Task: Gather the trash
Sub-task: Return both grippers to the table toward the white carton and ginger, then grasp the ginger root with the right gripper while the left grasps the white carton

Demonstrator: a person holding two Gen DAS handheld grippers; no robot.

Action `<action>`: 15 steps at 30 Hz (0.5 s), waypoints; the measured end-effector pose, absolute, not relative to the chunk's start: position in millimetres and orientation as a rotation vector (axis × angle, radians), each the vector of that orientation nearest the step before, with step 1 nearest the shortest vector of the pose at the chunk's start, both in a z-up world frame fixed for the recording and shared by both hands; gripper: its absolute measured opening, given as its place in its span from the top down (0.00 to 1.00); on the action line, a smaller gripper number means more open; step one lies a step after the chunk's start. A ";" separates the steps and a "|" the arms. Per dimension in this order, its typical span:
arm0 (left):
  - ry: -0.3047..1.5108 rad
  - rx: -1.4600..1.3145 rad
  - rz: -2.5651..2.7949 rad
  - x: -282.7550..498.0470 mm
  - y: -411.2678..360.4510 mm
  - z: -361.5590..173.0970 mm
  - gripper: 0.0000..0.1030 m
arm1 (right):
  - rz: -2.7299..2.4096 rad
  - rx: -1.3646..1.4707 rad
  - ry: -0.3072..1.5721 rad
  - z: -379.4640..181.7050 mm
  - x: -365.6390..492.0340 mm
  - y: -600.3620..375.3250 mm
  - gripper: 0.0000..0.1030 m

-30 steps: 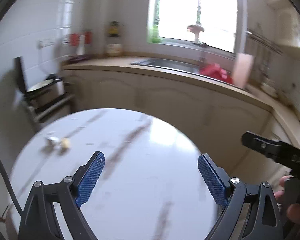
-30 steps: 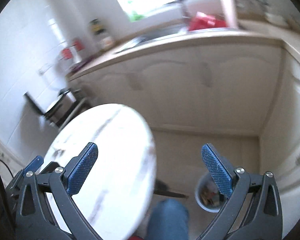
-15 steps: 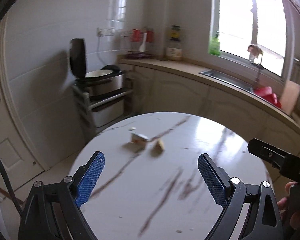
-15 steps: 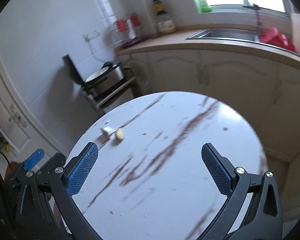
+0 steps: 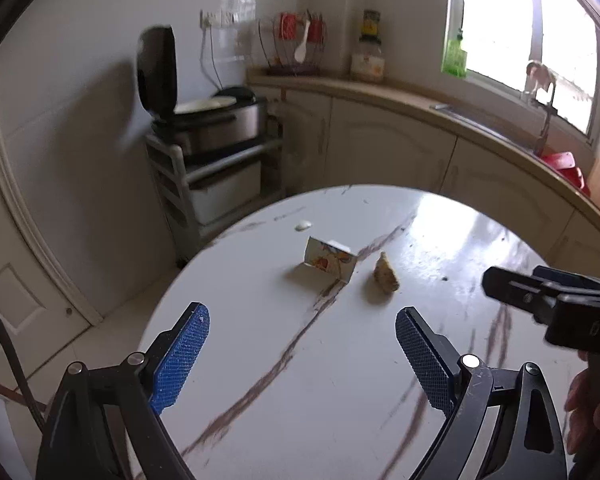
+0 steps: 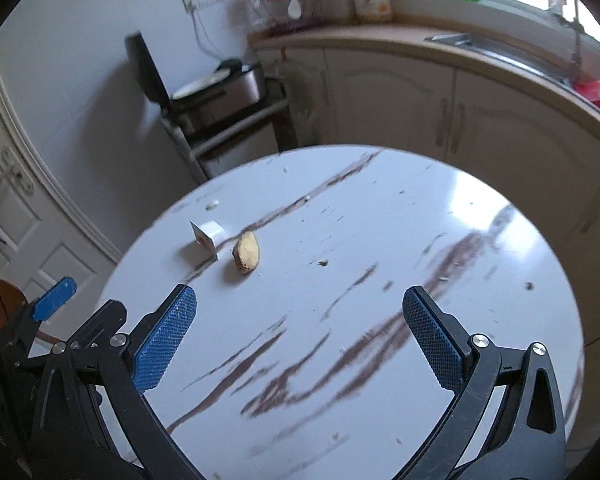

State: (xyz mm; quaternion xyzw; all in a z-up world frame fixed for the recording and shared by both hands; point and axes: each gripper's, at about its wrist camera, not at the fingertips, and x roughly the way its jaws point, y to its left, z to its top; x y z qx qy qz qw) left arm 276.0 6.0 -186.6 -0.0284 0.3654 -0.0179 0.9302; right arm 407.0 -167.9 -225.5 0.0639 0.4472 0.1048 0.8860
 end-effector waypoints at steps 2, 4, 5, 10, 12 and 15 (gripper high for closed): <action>0.764 -0.068 -0.036 293.9 12.8 -195.9 0.11 | 0.229 0.117 0.964 -238.6 420.5 -160.9 0.00; 0.779 -0.068 -0.022 308.3 17.1 -203.1 0.11 | 0.241 0.098 0.993 -252.4 434.4 -152.4 0.00; 0.787 -0.072 -0.021 315.0 19.3 -206.0 0.11 | 0.248 0.095 1.002 -257.8 439.2 -148.9 0.02; 0.813 -0.058 -0.008 346.2 23.2 -215.7 0.11 | 0.271 0.058 1.043 -279.4 464.1 -129.5 0.06; 0.817 -0.034 0.009 355.8 23.0 -218.8 0.11 | 0.276 0.044 1.059 -286.4 472.7 -124.3 0.14; 0.830 -0.024 0.030 371.7 25.7 -224.2 0.11 | 0.285 0.029 1.080 -293.6 482.2 -119.6 0.27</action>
